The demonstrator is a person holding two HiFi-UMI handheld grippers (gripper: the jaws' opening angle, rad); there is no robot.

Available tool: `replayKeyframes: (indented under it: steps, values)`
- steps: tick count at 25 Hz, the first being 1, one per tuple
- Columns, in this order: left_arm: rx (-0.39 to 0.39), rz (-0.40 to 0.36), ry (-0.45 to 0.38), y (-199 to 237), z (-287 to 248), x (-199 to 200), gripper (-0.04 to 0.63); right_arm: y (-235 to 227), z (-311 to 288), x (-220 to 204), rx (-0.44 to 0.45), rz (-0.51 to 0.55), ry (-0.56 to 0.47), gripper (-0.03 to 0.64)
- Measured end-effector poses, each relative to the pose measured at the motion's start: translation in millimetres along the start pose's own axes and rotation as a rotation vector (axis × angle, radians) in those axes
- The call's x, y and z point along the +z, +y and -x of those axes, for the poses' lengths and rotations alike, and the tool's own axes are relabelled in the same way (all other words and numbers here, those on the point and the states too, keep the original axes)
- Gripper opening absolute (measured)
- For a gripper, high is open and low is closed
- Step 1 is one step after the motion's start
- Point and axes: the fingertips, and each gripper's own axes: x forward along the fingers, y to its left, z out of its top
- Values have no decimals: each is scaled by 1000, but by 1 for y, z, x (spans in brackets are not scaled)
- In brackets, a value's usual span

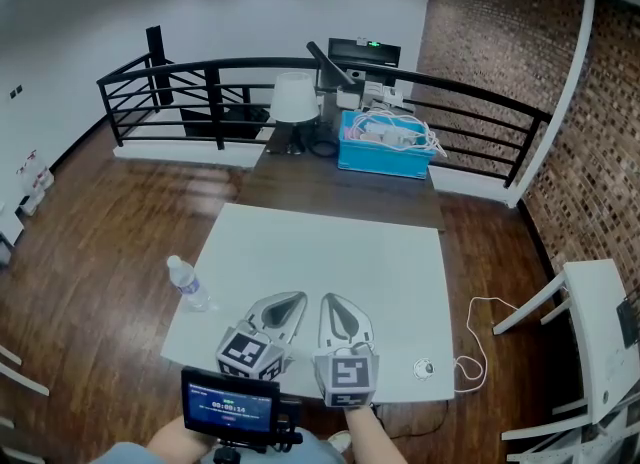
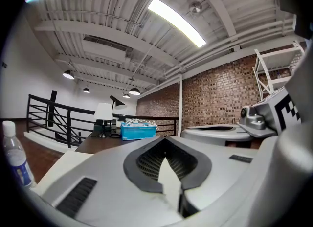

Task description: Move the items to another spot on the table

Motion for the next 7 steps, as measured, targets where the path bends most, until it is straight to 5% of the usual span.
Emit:
replayKeyframes:
  steps: [7]
  values:
    - [2,4,6,1,-4,3,12,-1,-4,5,4,-17,10,3]
